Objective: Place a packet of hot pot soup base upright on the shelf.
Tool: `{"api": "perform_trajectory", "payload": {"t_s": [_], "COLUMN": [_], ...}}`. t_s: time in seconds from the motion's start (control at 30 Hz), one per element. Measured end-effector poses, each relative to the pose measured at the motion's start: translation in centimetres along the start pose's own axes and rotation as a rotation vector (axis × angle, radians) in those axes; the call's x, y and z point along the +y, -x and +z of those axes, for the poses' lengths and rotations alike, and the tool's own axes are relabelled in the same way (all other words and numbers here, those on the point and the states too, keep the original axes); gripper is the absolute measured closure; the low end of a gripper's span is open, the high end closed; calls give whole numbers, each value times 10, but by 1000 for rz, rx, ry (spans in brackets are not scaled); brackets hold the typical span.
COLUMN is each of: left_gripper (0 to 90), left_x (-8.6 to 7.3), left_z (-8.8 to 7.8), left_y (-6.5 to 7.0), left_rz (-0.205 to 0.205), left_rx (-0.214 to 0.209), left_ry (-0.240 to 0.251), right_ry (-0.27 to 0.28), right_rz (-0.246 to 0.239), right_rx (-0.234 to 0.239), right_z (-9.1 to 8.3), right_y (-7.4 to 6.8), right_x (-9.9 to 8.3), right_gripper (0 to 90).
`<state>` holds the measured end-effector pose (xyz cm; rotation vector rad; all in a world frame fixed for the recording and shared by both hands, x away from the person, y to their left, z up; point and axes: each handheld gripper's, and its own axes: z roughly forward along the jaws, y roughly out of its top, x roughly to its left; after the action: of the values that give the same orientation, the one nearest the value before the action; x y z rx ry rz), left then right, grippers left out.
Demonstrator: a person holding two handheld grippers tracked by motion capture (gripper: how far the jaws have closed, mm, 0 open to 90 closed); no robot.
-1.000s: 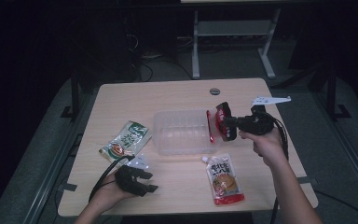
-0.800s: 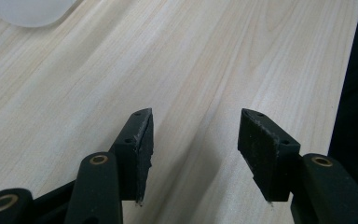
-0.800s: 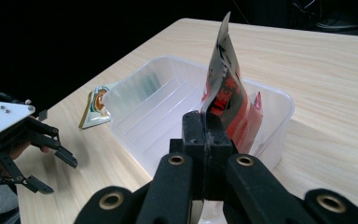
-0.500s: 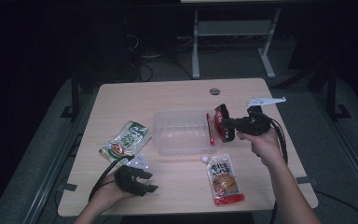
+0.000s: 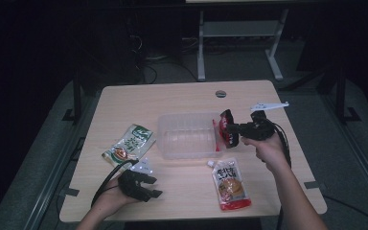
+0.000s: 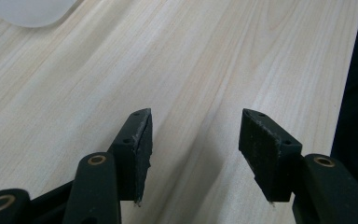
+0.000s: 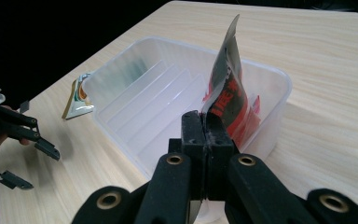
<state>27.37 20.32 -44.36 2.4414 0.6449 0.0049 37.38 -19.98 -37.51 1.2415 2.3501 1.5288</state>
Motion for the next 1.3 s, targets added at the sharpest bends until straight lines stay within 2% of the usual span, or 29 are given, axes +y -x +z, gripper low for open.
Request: {"api": "perform_trajectory", "payload": {"t_s": [0.23,0.37,0.53,0.7,0.87,0.97,1.0,1.13,1.3], "left_gripper": [442,442,442,442,442,442,442,440,415], "left_x": [0,0,0,0,0,-1,-1,-1,0], "left_z": [1,0,1,0,1,1,0,0,1], "left_y": [0,0,0,0,0,0,-1,0,1], "left_rz": [-8,2,-8,2,5,-10,0,-7,8], "left_rx": [0,1,-2,-1,0,-3,-2,1,4], "left_ry": [6,-2,6,-4,-4,10,6,18,14], "right_ry": [-11,2,14,8,22,28,30,30,23], "right_rz": [1,-3,9,-9,-20,-29,-26,-44,-53], "right_rx": [-7,-14,-13,-27,-40,-51,-54,-73,-104], "right_z": [3,1,-2,-4,-10,-14,-16,-24,-36], "right_y": [1,1,2,0,-5,-7,-8,-11,-15], "right_x": [-1,-1,-1,0,2,2,2,-2,-10], "right_gripper": [841,791,738,655,584,541,527,472,431]}}
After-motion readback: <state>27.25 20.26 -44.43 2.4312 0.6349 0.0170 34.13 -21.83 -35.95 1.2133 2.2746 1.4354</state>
